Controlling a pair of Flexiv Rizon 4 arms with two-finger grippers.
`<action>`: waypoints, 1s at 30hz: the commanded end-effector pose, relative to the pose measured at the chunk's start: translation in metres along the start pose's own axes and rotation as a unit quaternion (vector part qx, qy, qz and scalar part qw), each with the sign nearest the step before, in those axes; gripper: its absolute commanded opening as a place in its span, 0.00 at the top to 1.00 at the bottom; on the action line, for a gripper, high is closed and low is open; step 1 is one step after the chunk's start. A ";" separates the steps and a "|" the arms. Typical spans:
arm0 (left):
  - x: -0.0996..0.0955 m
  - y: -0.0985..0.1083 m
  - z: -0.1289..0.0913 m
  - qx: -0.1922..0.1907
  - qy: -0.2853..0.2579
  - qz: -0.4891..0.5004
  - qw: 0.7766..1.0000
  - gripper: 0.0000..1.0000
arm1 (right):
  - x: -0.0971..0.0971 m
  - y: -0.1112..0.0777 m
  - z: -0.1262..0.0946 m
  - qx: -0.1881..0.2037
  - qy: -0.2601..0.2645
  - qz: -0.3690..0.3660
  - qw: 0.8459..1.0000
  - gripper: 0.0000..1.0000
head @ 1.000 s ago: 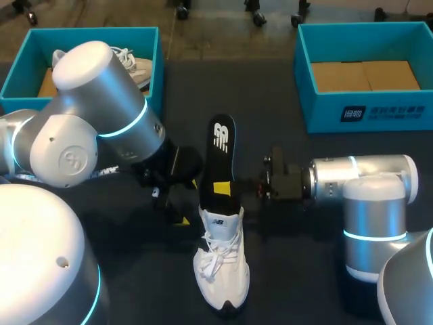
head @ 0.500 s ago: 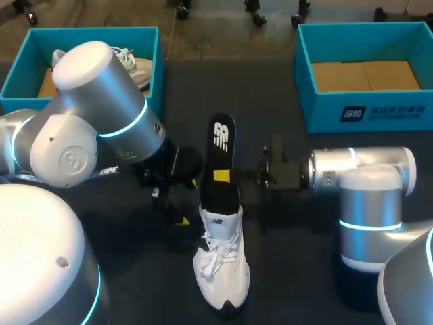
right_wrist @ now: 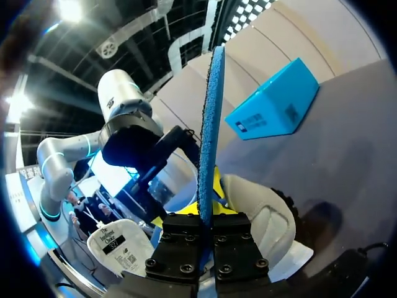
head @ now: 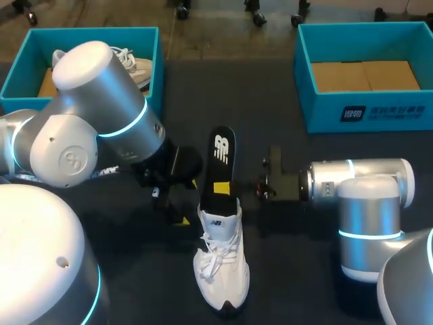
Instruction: Take the shoe out of the shoebox, open the shoe tongue, remove and reinsert the insole, then place the shoe into the shoebox
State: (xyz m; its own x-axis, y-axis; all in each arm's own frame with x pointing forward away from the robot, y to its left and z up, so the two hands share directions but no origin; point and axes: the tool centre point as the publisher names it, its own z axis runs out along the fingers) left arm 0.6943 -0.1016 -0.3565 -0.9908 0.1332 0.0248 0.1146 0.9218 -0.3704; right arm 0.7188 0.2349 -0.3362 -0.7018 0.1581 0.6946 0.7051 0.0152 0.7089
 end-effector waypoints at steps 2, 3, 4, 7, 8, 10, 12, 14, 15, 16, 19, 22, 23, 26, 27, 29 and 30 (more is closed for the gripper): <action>0.000 0.001 0.001 0.001 0.000 0.001 1.000 0.00 | 0.004 -0.011 0.002 0.001 -0.011 0.008 1.000 1.00; 0.000 0.001 0.001 0.001 0.000 0.001 1.000 0.00 | 0.004 -0.013 0.002 0.001 -0.010 0.009 1.000 1.00; 0.000 0.001 0.001 0.001 0.000 0.001 1.000 0.00 | 0.005 -0.014 0.002 -0.001 -0.009 0.011 1.000 1.00; 0.000 0.001 0.001 0.001 0.000 0.001 1.000 0.00 | 0.004 -0.014 0.002 -0.004 -0.006 0.012 1.000 1.00; 0.000 0.001 0.001 0.001 0.000 0.001 1.000 0.00 | 0.005 -0.013 0.003 -0.006 -0.004 0.010 1.000 0.91; 0.000 0.001 0.001 0.001 0.000 0.001 1.000 0.00 | 0.006 -0.010 0.003 -0.007 -0.003 0.005 1.000 0.69; 0.000 0.001 0.001 0.001 0.000 0.001 1.000 0.00 | 0.009 -0.005 0.004 -0.005 -0.003 -0.002 1.000 0.69; 0.000 0.001 0.001 0.001 0.000 0.001 1.000 0.00 | 0.010 -0.002 0.005 -0.003 -0.003 -0.006 1.000 0.69; 0.000 0.001 0.001 0.001 0.000 0.001 1.000 0.00 | 0.011 0.001 0.006 -0.002 -0.002 -0.008 1.000 0.70; 0.000 0.001 0.001 0.001 0.000 0.001 1.000 0.00 | 0.012 0.002 0.006 -0.001 -0.003 -0.009 1.000 0.70; 0.000 0.001 0.001 0.001 0.000 0.001 1.000 0.00 | 0.011 0.007 0.005 -0.003 -0.002 -0.012 1.000 0.67; 0.000 0.001 0.001 0.001 0.000 0.001 1.000 0.00 | 0.010 0.012 0.006 -0.006 -0.001 -0.013 1.000 0.70; 0.000 0.001 0.001 0.001 0.000 0.001 1.000 0.00 | 0.010 0.014 0.006 -0.010 -0.002 -0.014 1.000 0.73; 0.000 0.001 0.001 0.001 0.000 0.001 1.000 0.00 | 0.009 0.018 0.005 -0.023 -0.004 -0.013 1.000 0.73; 0.000 0.001 0.001 0.001 0.000 0.001 1.000 0.00 | 0.008 0.020 0.004 -0.026 -0.004 -0.011 1.000 0.75; 0.000 0.001 0.001 0.001 0.000 0.001 1.000 0.00 | 0.007 0.023 0.004 -0.028 -0.005 -0.010 1.000 0.84; 0.000 0.001 0.001 0.001 0.000 0.001 1.000 0.00 | 0.006 0.024 0.004 -0.029 -0.005 -0.010 1.000 0.86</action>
State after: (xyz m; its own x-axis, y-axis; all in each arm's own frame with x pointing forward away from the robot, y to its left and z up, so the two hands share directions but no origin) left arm 0.6943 -0.1016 -0.3565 -0.9908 0.1332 0.0248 0.1147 0.9218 -0.3704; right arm 0.7310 0.2384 -0.3155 -0.7150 0.1655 0.6793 0.6838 -0.0367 0.7287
